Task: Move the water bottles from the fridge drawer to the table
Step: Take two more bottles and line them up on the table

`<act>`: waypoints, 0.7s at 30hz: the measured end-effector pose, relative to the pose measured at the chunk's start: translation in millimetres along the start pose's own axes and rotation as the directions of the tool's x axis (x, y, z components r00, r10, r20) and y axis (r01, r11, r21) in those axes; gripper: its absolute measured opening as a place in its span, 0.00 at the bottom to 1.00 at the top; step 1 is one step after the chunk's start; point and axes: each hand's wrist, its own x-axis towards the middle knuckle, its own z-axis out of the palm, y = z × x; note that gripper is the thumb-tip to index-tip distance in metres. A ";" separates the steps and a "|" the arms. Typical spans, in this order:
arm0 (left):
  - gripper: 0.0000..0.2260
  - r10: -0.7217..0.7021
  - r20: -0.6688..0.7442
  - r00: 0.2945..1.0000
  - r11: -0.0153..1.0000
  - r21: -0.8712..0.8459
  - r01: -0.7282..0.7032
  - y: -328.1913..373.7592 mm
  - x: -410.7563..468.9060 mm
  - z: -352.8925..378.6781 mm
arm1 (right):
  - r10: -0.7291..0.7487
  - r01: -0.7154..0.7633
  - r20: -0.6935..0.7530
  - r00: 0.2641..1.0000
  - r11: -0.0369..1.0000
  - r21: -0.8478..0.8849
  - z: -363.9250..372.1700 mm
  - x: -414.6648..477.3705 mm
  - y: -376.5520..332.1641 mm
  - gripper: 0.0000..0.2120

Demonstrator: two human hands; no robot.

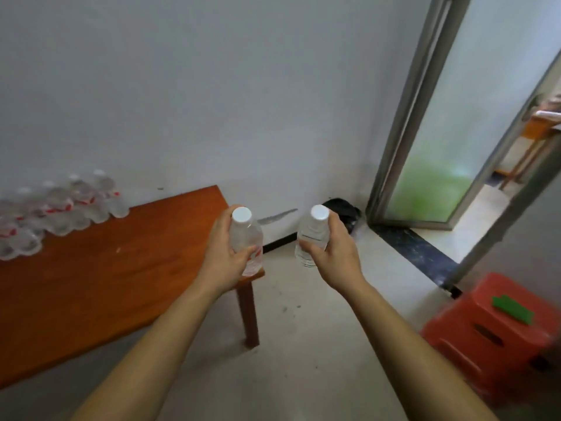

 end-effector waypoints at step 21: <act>0.31 -0.242 -0.409 0.880 0.907 0.226 0.355 -239.5 165.3 -286.6 | -0.369 0.253 0.453 0.812 0.921 0.297 415.4 216.2 -150.3 0.22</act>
